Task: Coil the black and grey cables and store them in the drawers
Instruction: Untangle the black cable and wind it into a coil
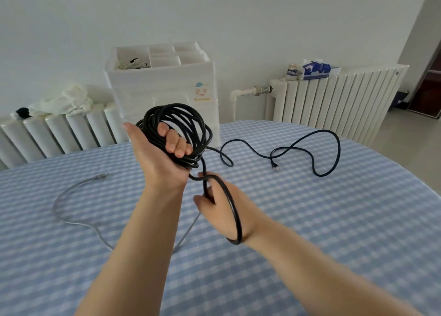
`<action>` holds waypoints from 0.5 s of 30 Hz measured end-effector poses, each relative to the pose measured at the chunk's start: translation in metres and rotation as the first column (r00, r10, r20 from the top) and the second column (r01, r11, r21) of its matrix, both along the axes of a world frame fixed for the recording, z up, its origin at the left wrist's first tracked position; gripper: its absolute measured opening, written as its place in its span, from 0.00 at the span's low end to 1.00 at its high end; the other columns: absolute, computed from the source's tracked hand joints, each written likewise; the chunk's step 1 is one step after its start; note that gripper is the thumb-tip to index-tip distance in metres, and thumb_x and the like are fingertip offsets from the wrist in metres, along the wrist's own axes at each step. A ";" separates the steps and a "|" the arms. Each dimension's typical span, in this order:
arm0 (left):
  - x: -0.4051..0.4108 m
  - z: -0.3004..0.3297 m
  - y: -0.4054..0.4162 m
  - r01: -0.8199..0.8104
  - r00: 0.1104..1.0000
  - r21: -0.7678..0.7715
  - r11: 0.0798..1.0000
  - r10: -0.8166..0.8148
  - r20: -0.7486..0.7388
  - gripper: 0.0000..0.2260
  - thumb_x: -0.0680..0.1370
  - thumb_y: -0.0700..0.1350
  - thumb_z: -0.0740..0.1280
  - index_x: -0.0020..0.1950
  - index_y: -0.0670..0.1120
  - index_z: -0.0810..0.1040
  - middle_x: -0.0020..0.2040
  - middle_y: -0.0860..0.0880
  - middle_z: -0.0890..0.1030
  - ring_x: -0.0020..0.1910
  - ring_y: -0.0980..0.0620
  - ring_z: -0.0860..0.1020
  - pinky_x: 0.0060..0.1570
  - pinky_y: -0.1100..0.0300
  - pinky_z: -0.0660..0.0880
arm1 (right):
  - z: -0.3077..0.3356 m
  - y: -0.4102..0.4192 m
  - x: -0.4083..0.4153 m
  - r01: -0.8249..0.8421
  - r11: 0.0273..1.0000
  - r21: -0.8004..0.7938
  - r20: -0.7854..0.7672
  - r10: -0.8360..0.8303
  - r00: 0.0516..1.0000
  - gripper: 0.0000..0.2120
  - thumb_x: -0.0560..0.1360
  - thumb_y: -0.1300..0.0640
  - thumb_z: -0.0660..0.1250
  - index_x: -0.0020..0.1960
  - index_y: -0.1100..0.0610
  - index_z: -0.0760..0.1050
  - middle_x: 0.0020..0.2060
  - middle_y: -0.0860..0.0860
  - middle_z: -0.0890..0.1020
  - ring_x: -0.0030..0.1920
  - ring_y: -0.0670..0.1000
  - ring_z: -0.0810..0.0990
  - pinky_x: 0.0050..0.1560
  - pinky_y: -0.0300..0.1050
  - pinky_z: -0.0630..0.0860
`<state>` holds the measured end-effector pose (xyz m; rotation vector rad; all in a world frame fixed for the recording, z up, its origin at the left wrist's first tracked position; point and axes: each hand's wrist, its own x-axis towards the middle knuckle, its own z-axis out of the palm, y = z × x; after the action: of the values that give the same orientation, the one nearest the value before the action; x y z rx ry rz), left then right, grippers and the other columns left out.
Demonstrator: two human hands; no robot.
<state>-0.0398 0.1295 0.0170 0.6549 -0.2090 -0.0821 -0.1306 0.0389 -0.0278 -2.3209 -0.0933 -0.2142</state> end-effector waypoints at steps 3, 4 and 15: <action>-0.005 0.002 -0.005 -0.163 0.984 0.118 0.980 0.153 0.086 0.30 0.79 0.66 0.40 0.31 0.46 0.65 0.21 0.50 0.62 0.20 0.51 0.61 0.23 0.62 0.63 | 0.004 0.008 -0.004 -0.062 0.996 0.061 -0.042 0.065 0.997 0.10 0.77 0.56 0.63 0.53 0.62 0.69 0.28 0.50 0.71 0.30 0.50 0.70 0.35 0.47 0.68; -0.007 0.002 -0.007 -0.199 0.976 0.160 0.967 0.181 0.120 0.30 0.79 0.65 0.40 0.32 0.46 0.65 0.21 0.50 0.62 0.19 0.50 0.62 0.23 0.61 0.63 | 0.006 0.008 -0.006 -0.083 0.993 0.083 -0.058 0.088 0.994 0.09 0.77 0.57 0.64 0.51 0.62 0.69 0.27 0.50 0.70 0.30 0.50 0.69 0.34 0.47 0.67; -0.013 -0.004 -0.014 -0.445 0.861 0.496 0.746 0.205 0.465 0.26 0.81 0.58 0.56 0.24 0.51 0.67 0.18 0.49 0.66 0.21 0.45 0.66 0.24 0.59 0.66 | 0.022 -0.004 -0.017 0.007 0.945 -0.327 -0.083 -0.036 0.996 0.16 0.81 0.55 0.58 0.67 0.54 0.66 0.52 0.52 0.79 0.51 0.55 0.78 0.50 0.53 0.77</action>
<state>-0.0526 0.1156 0.0127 1.3340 -0.4527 0.3521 -0.1476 0.0353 -0.0055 -2.6603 -0.0629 -0.1128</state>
